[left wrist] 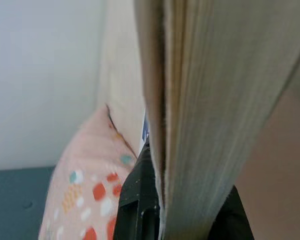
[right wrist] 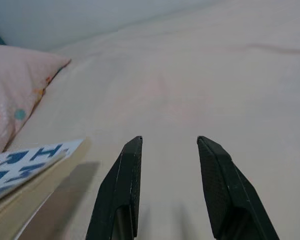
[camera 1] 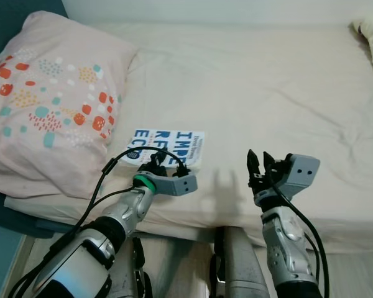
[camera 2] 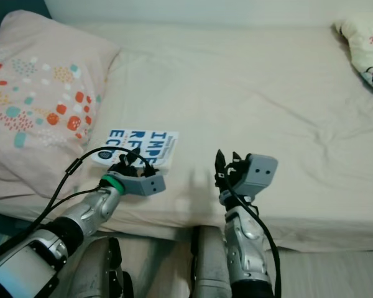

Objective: Clean up the room

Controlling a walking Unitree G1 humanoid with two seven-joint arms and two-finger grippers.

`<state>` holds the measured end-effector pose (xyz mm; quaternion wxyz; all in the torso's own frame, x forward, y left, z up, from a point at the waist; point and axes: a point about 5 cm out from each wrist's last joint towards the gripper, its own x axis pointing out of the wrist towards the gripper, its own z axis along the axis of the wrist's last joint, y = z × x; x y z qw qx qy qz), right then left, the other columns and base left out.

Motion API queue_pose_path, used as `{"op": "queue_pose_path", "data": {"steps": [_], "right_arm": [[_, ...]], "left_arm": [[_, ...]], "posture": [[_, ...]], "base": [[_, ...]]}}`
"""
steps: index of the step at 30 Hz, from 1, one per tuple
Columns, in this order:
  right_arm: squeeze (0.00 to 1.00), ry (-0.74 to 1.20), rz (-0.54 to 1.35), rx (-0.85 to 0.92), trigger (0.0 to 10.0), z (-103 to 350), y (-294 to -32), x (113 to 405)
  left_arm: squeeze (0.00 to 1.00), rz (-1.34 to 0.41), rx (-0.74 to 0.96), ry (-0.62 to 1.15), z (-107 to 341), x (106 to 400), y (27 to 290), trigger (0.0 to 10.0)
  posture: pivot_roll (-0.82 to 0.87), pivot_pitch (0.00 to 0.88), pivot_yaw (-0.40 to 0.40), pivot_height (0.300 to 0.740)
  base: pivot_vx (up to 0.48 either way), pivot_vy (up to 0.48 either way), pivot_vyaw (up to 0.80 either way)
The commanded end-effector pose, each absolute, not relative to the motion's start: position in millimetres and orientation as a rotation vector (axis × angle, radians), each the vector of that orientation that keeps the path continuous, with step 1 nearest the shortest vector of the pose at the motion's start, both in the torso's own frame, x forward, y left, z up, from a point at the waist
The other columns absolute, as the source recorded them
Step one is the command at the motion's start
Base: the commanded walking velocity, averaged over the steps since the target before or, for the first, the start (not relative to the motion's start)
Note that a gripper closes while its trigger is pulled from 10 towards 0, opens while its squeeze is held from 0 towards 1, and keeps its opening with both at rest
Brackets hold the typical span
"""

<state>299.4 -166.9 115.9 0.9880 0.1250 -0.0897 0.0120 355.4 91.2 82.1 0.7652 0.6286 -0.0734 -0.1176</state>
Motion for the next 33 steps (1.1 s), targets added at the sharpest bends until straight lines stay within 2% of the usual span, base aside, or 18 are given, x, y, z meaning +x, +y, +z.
{"op": "queue_pose_path", "data": {"steps": [1,3,9,10,11,12,13,15,18,22,23,24,28,33], "right_arm": [[0.0,-0.15,0.011,0.263,10.0,109,-167,294],[0.0,-0.132,0.005,0.263,10.0,105,-169,288],[0.0,-0.107,0.005,0.266,10.0,104,-169,283],[0.0,-0.102,0.005,0.267,10.0,104,-169,282],[0.0,-0.099,0.008,0.266,10.0,105,-168,281],[0.0,-0.099,0.008,0.266,10.0,105,-168,281],[0.0,-0.099,0.011,0.264,10.0,107,-167,280],[0.0,-0.1,0.015,0.261,10.0,108,-167,280],[0.0,-0.098,0.017,0.254,10.0,110,-168,279],[0.0,-0.091,0.014,0.254,10.0,109,-167,277],[0.0,-0.087,0.015,0.255,10.0,108,-167,277],[0.0,-0.084,0.015,0.255,10.0,108,-166,278],[0.0,-0.08,0.015,0.258,10.0,107,-165,278],[0.0,-0.074,0.017,0.263,10.0,105,-165,281]], "left_arm": [[0.0,-0.247,1.412,-0.121,77,355,99,10.0],[0.0,-0.223,1.45,-0.054,71,354,113,10.0],[0.0,-0.203,1.469,-0.019,67,353,120,10.0],[0.03,-0.206,1.474,-0.015,66,352,120,10.0],[0.11,-0.199,1.478,-0.018,66,352,120,10.0],[0.11,-0.199,1.478,-0.018,66,352,120,10.0],[1.0,-0.187,1.47,-0.017,66,353,119,10.0],[1.0,-0.182,1.466,-0.038,69,354,116,10.0],[1.0,-0.174,1.466,-0.09,76,357,109,10.0],[1.0,-0.169,1.478,-0.082,77,358,113,10.0],[0.68,-0.169,1.478,-0.08,77,358,115,10.0],[0.0,-0.173,1.47,-0.071,75,358,117,10.0],[0.0,-0.204,1.435,-0.039,69,354,123,10.0],[0.0,-0.29,1.375,-0.012,56,343,144,10.0]], "posture": [[-0.12,0.248,0.095,0.6],[-0.12,0.259,0.095,0.6],[-0.13,0.268,0.094,0.6],[-0.13,0.273,0.094,0.6],[-0.14,0.29,0.091,0.6],[-0.14,0.29,0.091,0.6],[-0.15,0.301,0.091,0.6],[-0.16,0.304,0.091,0.6],[-0.15,0.306,0.092,0.6],[-0.15,0.304,0.092,0.6],[-0.14,0.297,0.093,0.6],[-0.13,0.291,0.095,0.6],[-0.12,0.281,0.097,0.6],[-0.08,0.255,0.096,0.6]], "base": [[0.0,0.0,0.0],[0.0,0.0,0.0],[0.0,0.0,0.0],[0.0,0.0,0.0],[0.0,0.0,0.0],[0.0,0.0,0.0],[0.0,0.0,0.0],[0.0,0.0,0.0],[0.0,0.0,0.0],[0.0,0.0,0.0],[0.0,0.0,0.0],[0.0,0.0,0.0],[0.0,0.0,0.0],[0.0,0.0,0.0]]}}
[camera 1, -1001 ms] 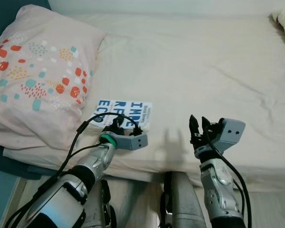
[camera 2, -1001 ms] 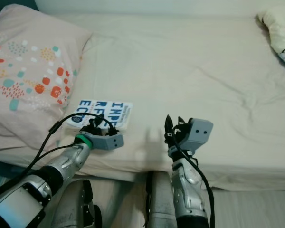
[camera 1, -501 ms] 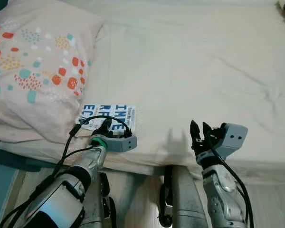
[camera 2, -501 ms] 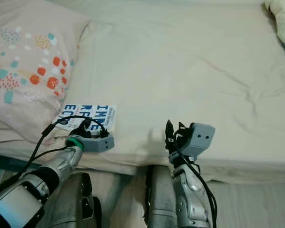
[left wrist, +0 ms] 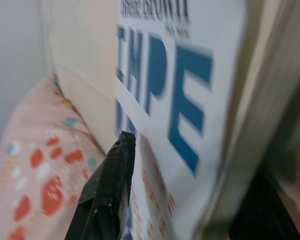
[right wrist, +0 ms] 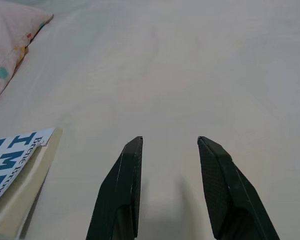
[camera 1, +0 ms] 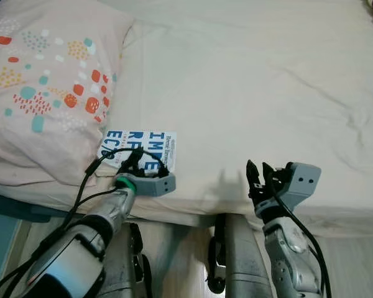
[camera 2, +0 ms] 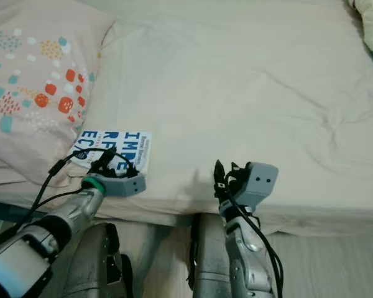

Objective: Clean up the room

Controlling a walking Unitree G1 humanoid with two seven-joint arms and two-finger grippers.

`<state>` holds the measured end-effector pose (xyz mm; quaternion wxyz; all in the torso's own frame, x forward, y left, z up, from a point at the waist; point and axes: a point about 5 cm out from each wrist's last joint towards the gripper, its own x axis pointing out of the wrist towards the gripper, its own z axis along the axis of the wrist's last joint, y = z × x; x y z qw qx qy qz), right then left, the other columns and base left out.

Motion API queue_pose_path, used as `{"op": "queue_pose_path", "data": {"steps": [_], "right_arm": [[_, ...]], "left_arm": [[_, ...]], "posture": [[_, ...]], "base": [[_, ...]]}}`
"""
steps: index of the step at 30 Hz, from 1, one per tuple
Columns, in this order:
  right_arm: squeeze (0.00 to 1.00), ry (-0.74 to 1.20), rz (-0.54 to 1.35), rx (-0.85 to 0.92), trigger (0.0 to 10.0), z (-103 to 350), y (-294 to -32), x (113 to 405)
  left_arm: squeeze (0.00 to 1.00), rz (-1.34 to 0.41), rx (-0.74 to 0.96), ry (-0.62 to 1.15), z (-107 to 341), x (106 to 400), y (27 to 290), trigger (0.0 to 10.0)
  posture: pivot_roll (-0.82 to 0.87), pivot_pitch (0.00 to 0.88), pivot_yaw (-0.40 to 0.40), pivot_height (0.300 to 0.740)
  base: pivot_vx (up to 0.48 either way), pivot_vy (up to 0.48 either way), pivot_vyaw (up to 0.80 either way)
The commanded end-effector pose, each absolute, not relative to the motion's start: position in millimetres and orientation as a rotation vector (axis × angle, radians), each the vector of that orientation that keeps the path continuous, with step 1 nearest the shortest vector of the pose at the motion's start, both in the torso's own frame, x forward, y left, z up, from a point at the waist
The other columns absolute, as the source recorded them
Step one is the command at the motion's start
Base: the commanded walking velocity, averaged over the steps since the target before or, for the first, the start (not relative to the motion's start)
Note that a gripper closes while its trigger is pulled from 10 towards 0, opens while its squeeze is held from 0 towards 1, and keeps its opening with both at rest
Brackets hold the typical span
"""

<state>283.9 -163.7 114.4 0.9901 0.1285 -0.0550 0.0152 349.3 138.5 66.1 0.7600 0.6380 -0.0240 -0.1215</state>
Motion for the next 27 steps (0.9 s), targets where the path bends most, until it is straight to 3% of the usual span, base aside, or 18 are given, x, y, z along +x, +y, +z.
{"op": "queue_pose_path", "data": {"steps": [1,9,10,11,12,14,16,17,20,27], "right_arm": [[0.0,-0.072,0.018,0.264,10.0,105,-165,281],[0.0,-0.067,0.027,0.26,10.0,103,-165,285],[0.0,-0.068,0.029,0.259,10.0,103,-165,286],[0.0,-0.068,0.029,0.259,10.0,103,-165,286],[0.0,-0.068,0.033,0.257,10.0,102,-164,287],[0.0,-0.068,0.033,0.257,10.0,102,-164,287],[0.0,-0.07,0.07,0.251,10.0,102,-155,289],[0.0,-0.07,0.07,0.251,10.0,102,-155,289],[0.0,-0.064,0.118,0.233,10.0,100,-145,291],[0.0,-0.068,0.122,0.197,10.0,97,-149,293]], "left_arm": [[0.0,-0.306,1.354,-0.017,56,341,148,10.0],[0.0,-0.449,1.04,-0.064,63,314,154,10.0],[0.0,-0.439,0.873,-0.071,72,307,153,10.0],[0.0,-0.439,0.873,-0.071,72,307,153,10.0],[0.0,-0.417,0.737,-0.095,83,302,153,10.0],[0.0,-0.417,0.737,-0.095,83,302,153,10.0],[0.0,-0.271,0.389,-0.124,113,304,150,10.0],[0.0,-0.271,0.389,-0.124,113,304,150,10.0],[0.0,-0.189,0.066,-0.169,143,310,135,10.0],[0.0,-0.237,-0.001,-0.19,156,310,120,10.0]], "posture": [[-0.08,0.253,0.096,0.6],[-0.05,0.212,0.095,0.6],[-0.05,0.19,0.092,0.6],[-0.05,0.19,0.092,0.6],[-0.04,0.172,0.086,0.6],[-0.04,0.172,0.086,0.6],[-0.04,0.128,0.067,0.6],[-0.04,0.128,0.067,0.6],[-0.04,0.098,0.049,0.6],[-0.05,0.059,0.039,0.614]], "base": [[0.0,0.0,0.0],[0.0,0.0,0.0],[0.0,0.0,0.0],[0.0,0.0,0.0],[0.0,0.0,0.0],[0.0,0.0,0.0],[0.0,0.0,0.0],[0.0,0.0,0.0],[0.0,0.0,0.0],[0.0,0.0,0.0]]}}
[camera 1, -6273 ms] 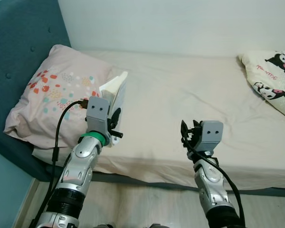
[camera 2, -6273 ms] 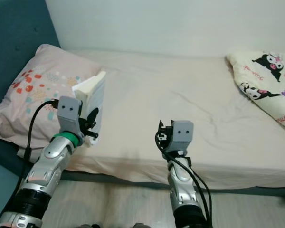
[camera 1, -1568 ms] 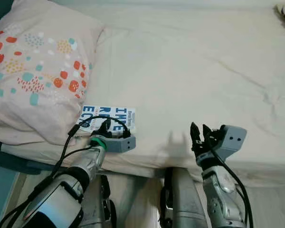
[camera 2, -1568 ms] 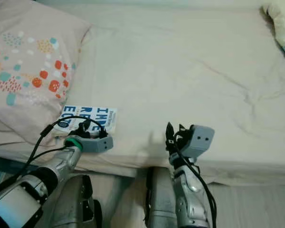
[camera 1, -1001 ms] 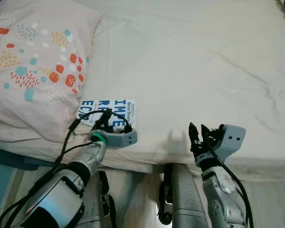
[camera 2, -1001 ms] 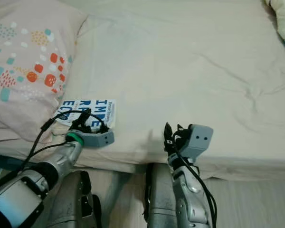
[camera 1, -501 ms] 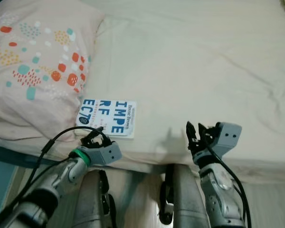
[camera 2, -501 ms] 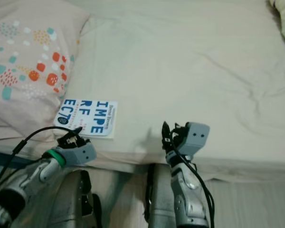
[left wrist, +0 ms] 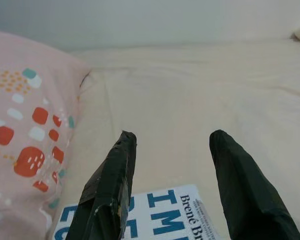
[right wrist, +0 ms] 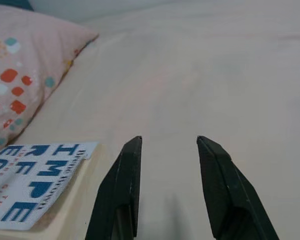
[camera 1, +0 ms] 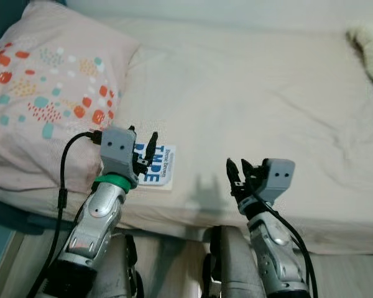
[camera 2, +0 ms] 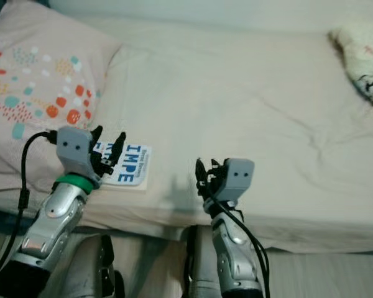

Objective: Clean up the room

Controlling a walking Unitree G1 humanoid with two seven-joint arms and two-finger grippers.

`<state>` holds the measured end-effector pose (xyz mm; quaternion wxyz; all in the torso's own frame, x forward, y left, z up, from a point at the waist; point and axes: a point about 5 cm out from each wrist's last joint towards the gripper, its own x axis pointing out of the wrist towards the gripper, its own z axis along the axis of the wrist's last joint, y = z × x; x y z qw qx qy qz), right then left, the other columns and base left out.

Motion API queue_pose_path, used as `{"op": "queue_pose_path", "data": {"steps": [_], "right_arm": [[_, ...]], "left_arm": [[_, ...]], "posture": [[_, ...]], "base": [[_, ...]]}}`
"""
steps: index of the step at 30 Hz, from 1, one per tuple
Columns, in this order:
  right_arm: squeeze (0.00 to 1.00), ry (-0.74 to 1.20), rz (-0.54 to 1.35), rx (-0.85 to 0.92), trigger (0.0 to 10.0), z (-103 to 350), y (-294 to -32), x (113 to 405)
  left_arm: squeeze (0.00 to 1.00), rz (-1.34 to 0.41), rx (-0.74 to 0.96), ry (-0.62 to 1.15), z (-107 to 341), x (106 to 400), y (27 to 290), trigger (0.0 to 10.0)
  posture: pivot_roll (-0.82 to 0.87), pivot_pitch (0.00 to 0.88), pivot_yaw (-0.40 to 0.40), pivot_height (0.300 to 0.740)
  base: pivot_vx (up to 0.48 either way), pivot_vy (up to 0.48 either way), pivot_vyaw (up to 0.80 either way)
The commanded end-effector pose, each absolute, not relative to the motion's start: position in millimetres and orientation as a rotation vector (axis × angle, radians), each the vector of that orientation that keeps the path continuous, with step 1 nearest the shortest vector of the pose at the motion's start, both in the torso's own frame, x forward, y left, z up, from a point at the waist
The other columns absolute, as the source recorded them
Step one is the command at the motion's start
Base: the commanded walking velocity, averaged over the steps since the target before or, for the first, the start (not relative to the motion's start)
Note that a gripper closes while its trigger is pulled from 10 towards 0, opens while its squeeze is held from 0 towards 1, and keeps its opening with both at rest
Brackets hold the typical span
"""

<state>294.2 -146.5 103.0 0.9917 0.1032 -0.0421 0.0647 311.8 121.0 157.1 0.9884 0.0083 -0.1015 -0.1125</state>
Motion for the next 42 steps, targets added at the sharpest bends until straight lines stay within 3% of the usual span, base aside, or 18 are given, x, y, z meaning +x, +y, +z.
{"op": "queue_pose_path", "data": {"steps": [1,8,15,24,34,42], "right_arm": [[0.0,-0.067,0.109,0.191,10.0,97,-153,293],[0.0,-0.072,0.071,0.177,10.0,95,-165,295],[0.0,-0.08,0.065,0.172,10.0,95,-168,296],[0.0,-0.073,0.055,0.156,10.0,90,-173,299],[0.0,-0.068,0.064,0.149,10.0,89,-171,303],[0.0,-0.066,0.055,0.15,10.0,87,-170,304]], "left_arm": [[0.0,-0.243,0.006,-0.179,154,311,118,10.0],[0.0,-0.255,-0.128,-0.014,141,306,119,10.0],[0.0,-0.23,-0.171,0.044,134,307,121,10.0],[0.0,-0.216,0.093,0.087,99,299,129,10.0],[0.0,-0.173,0.113,0.128,87,296,137,10.0],[0.0,-0.171,0.105,0.111,89,299,135,10.0]], "posture": [[-0.05,0.057,0.039,0.619],[-0.06,0.044,0.041,0.647],[-0.06,0.044,0.038,0.666],[-0.05,0.048,0.029,0.704],[-0.04,0.053,0.02,0.74],[-0.04,0.055,0.021,0.74]], "base": [[0.0,0.0,0.0],[0.0,0.0,0.0],[0.0,0.0,0.0],[0.0,0.0,0.0],[0.0,0.0,0.0],[0.0,0.0,0.0]]}}
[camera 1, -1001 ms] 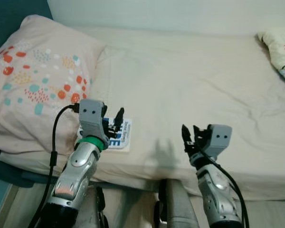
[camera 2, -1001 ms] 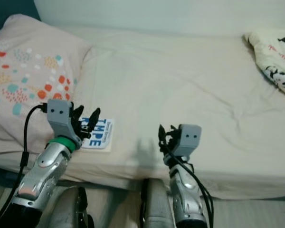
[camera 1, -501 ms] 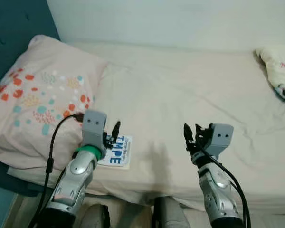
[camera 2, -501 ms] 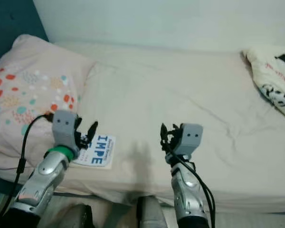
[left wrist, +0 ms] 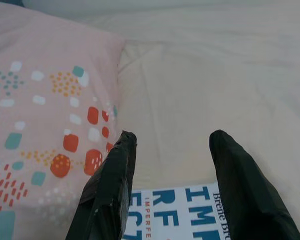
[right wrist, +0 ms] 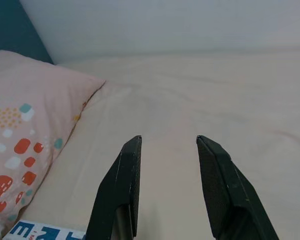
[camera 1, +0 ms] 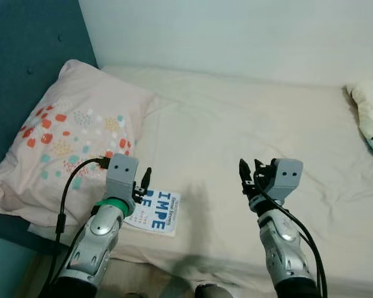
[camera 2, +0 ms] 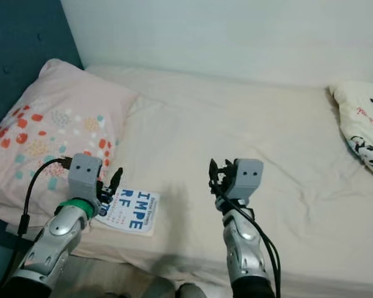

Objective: Clean up the room

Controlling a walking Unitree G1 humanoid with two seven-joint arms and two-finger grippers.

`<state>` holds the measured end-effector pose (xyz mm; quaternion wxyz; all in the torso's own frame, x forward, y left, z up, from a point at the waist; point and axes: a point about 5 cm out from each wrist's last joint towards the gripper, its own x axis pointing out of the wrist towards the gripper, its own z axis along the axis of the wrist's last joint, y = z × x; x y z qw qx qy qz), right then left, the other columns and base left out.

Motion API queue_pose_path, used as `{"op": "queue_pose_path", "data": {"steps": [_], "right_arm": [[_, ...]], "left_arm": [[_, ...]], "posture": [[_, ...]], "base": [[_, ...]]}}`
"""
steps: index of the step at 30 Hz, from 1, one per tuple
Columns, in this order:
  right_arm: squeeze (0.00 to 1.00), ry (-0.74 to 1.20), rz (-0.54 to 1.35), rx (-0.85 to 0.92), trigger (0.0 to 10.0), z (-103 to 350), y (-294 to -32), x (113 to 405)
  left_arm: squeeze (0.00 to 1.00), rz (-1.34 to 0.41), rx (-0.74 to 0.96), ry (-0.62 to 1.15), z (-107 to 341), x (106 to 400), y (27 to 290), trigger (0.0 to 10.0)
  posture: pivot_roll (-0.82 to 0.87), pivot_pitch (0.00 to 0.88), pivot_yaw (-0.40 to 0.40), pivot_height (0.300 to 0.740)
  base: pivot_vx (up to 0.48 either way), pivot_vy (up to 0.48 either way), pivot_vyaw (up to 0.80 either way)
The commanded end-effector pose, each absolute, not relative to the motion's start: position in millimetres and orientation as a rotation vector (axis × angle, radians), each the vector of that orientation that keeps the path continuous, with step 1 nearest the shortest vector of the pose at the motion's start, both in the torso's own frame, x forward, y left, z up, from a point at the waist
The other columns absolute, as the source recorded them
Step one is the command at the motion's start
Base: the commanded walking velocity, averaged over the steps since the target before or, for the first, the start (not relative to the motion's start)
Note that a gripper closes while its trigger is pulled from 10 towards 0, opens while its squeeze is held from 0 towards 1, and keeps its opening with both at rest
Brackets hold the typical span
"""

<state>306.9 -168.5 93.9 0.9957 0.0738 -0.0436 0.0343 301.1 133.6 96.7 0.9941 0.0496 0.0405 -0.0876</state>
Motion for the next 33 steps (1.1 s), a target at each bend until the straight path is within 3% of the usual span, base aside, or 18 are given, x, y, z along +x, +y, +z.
{"op": "queue_pose_path", "data": {"steps": [1,11,33], "right_arm": [[0.0,-0.064,0.054,0.151,10.0,86.7,-169.9,304.1],[0.0,-0.07,0.056,0.152,10.0,85.9,-166.4,305.1],[0.0,-0.073,0.049,0.153,10.0,84.1,-166.0,305.8]], "left_arm": [[0.0,-0.173,0.103,0.107,89.6,299.2,134.2,10.0],[0.0,-0.188,0.098,0.079,96.5,300.4,129.1,10.0],[0.0,-0.193,0.106,0.069,98.6,301.4,129.5,10.0]], "posture": [[-0.04,0.057,0.021,0.74],[-0.04,0.06,0.031,0.74],[-0.04,0.06,0.038,0.74]], "base": [[0.0,0.0,0.0],[-0.078,0.0,0.0],[-0.364,0.0,0.0]]}}
